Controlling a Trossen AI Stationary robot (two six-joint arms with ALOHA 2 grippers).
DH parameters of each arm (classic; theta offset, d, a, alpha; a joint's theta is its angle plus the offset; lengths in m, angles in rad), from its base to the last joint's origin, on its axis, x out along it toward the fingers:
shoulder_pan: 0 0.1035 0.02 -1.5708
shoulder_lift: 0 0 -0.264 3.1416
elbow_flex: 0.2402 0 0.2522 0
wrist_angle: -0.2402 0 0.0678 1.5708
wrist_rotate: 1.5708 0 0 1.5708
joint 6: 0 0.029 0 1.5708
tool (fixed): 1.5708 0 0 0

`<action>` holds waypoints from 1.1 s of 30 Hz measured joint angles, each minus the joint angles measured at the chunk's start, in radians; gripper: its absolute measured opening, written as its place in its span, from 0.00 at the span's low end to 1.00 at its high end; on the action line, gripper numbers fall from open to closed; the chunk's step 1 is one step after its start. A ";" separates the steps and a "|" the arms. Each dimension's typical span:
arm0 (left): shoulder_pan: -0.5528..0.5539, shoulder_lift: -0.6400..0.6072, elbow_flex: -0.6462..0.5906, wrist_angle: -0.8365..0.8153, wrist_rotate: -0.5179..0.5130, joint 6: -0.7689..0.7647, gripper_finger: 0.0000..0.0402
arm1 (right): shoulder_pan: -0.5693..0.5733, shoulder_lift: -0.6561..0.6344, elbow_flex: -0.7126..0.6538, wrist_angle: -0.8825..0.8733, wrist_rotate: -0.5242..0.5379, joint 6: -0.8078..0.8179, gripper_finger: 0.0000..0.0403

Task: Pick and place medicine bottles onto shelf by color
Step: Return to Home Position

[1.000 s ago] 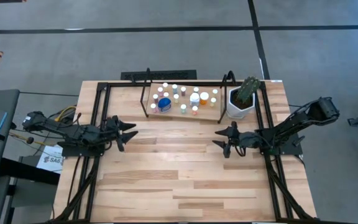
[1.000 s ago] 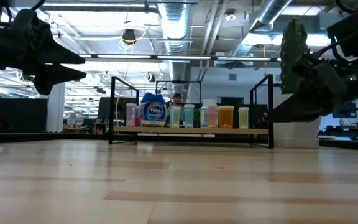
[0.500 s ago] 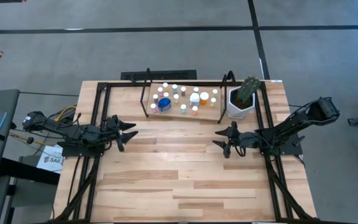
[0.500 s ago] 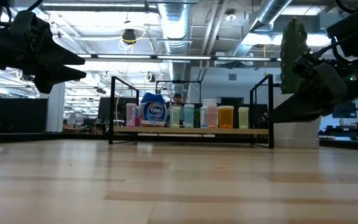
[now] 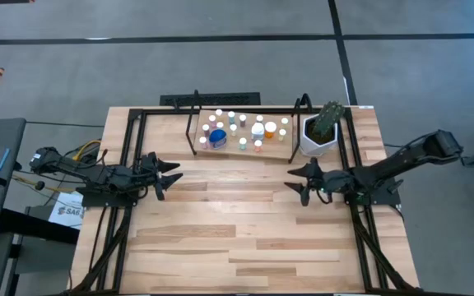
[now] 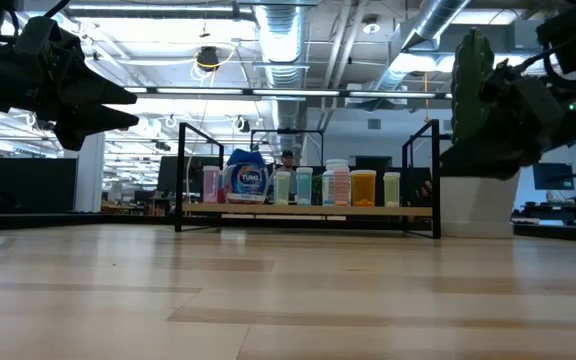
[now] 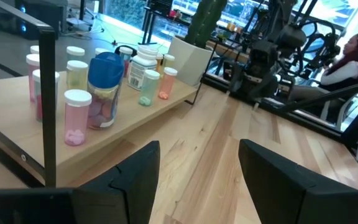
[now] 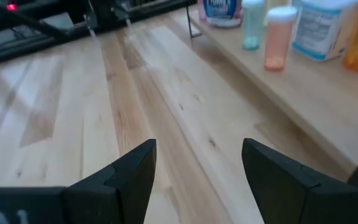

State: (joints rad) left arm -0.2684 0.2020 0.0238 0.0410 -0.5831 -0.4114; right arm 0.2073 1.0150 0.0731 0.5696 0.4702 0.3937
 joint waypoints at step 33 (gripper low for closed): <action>0.001 -0.201 0.000 0.001 0.000 0.000 0.52 | -0.063 -0.825 0.000 -0.234 0.001 -0.001 0.65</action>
State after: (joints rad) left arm -0.2671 0.0008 0.0242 0.0416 -0.5829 -0.4110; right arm 0.1442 0.1898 0.0727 0.3355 0.4713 0.3923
